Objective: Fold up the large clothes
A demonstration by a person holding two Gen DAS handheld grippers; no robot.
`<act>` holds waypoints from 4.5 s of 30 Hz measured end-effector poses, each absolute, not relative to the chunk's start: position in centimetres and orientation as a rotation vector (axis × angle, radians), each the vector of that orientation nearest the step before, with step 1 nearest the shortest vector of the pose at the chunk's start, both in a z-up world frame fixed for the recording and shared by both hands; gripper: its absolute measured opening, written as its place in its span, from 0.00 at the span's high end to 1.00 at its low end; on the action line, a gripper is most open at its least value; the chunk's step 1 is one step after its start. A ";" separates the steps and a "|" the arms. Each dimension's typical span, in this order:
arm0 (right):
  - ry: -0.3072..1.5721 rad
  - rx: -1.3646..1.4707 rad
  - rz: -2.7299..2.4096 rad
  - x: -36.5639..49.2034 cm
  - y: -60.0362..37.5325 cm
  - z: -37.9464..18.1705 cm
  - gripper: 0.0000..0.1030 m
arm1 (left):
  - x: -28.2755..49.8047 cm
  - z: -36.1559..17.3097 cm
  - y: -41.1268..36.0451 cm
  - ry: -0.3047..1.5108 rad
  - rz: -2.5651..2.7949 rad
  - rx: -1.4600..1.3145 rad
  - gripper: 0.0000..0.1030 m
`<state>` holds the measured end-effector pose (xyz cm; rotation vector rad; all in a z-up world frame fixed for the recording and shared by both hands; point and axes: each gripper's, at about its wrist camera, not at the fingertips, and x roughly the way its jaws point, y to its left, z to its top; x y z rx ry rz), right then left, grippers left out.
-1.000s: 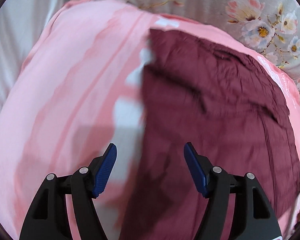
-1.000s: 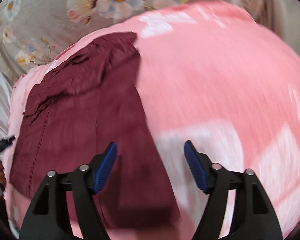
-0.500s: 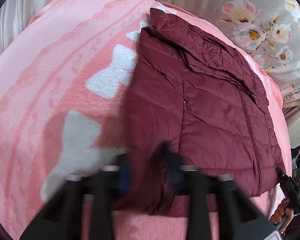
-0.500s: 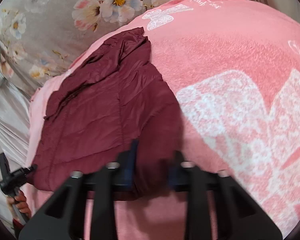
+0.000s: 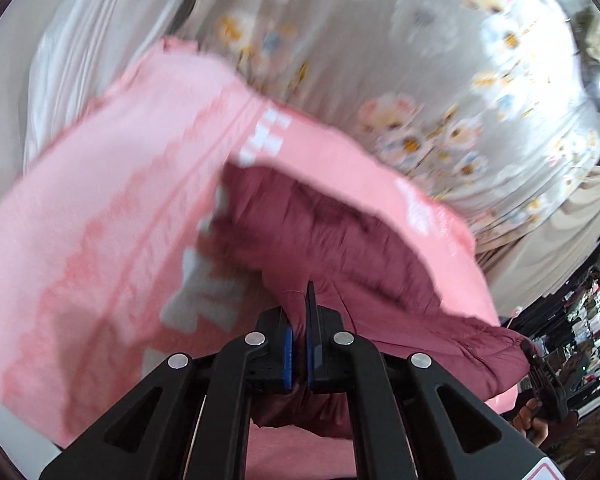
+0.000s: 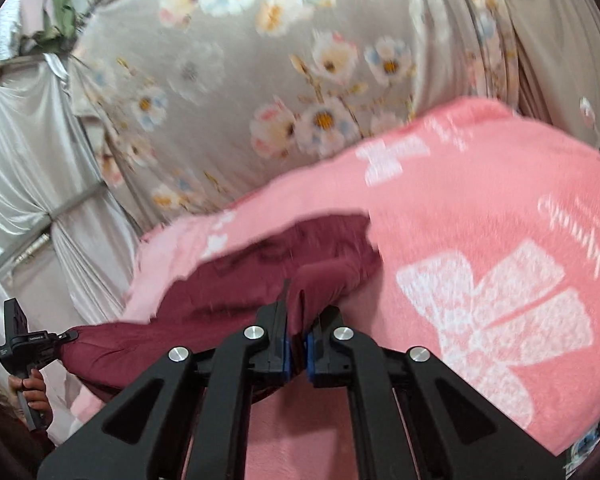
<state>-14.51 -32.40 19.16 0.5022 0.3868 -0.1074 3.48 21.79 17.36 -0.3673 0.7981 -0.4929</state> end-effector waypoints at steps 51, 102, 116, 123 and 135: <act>0.884 0.504 -0.300 18.3 -39.5 3.9 0.54 | 32.7 5.5 9.8 1.055 -0.121 -0.032 0.33; 0.987 0.237 0.022 27.4 -23.1 4.8 0.93 | 30.4 2.1 -8.0 1.020 -0.325 0.203 0.83; 0.934 0.205 -0.014 28.1 -22.3 2.8 0.94 | 30.6 0.0 -8.7 0.913 -0.289 0.174 0.83; 0.927 0.220 -0.012 28.0 -22.3 2.7 0.94 | 30.5 -0.1 -8.9 0.898 -0.278 0.185 0.83; 0.921 0.273 0.000 27.9 -22.9 3.0 0.94 | 30.7 0.0 -8.4 0.905 -0.295 0.156 0.82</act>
